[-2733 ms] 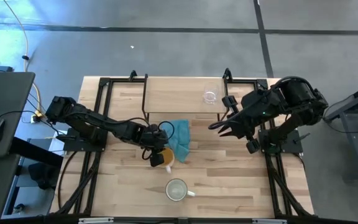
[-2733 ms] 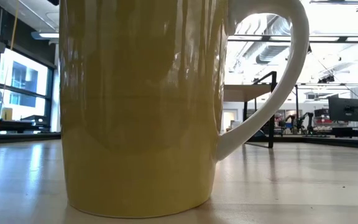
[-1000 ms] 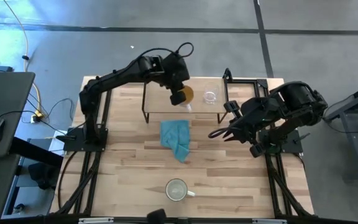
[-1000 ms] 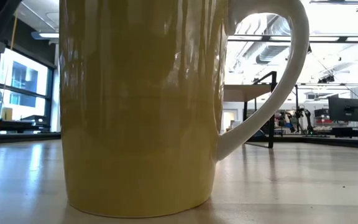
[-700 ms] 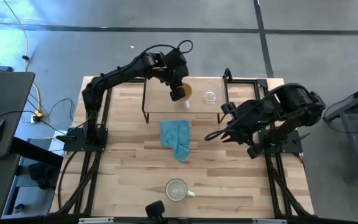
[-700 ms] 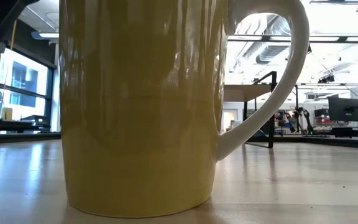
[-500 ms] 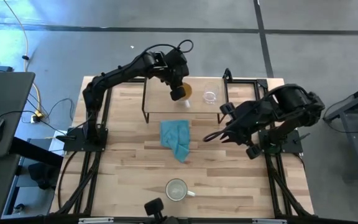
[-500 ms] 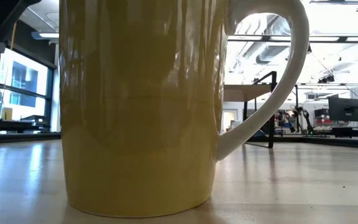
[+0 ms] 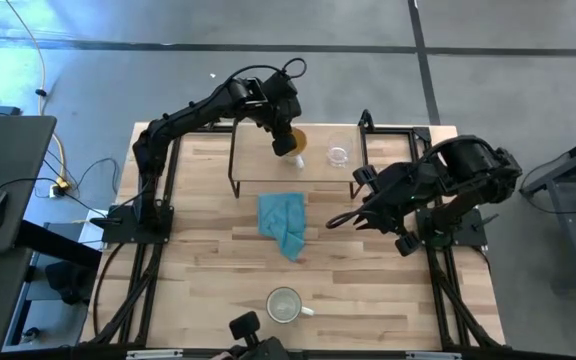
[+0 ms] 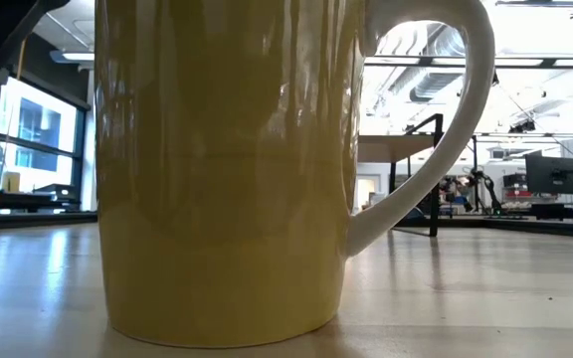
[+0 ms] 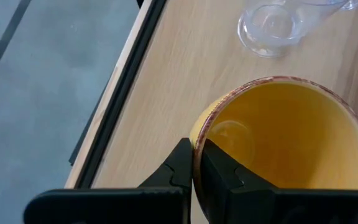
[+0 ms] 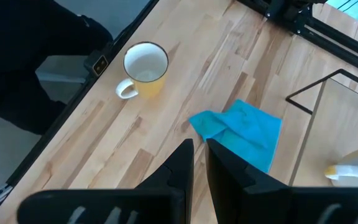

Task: Stack small to large cups/mugs on shelf
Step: Put the light yellow mug on the shelf

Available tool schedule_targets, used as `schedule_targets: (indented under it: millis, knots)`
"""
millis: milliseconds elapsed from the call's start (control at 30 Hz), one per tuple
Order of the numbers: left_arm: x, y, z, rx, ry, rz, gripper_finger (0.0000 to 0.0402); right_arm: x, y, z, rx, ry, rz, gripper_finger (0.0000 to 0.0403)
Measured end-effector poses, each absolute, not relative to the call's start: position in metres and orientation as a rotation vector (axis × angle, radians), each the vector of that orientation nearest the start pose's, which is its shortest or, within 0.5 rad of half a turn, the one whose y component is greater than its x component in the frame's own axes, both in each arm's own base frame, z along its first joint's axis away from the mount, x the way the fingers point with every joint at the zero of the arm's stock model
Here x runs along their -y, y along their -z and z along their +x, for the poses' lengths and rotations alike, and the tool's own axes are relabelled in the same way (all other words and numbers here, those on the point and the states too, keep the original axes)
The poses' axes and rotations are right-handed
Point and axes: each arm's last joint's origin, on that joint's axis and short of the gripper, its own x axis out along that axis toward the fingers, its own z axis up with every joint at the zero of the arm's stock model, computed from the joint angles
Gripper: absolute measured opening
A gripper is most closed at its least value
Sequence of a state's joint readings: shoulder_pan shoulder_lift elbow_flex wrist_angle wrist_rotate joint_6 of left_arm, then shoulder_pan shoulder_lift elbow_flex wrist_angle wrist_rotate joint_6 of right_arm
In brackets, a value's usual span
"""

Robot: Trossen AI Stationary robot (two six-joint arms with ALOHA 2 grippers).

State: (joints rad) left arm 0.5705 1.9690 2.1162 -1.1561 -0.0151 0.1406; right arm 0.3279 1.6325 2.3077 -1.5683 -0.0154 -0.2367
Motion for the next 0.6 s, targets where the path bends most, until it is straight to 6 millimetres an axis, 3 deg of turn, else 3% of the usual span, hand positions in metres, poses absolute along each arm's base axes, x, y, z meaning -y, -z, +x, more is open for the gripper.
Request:
schedule_targets:
  millis: [600]
  knots:
    - [-0.2234, -0.358, 0.3395, -1.026, -0.419, -0.192, 0.0003, -0.0812, -0.4918, 0.2373, -0.845, -0.425, -0.358, 0.0033]
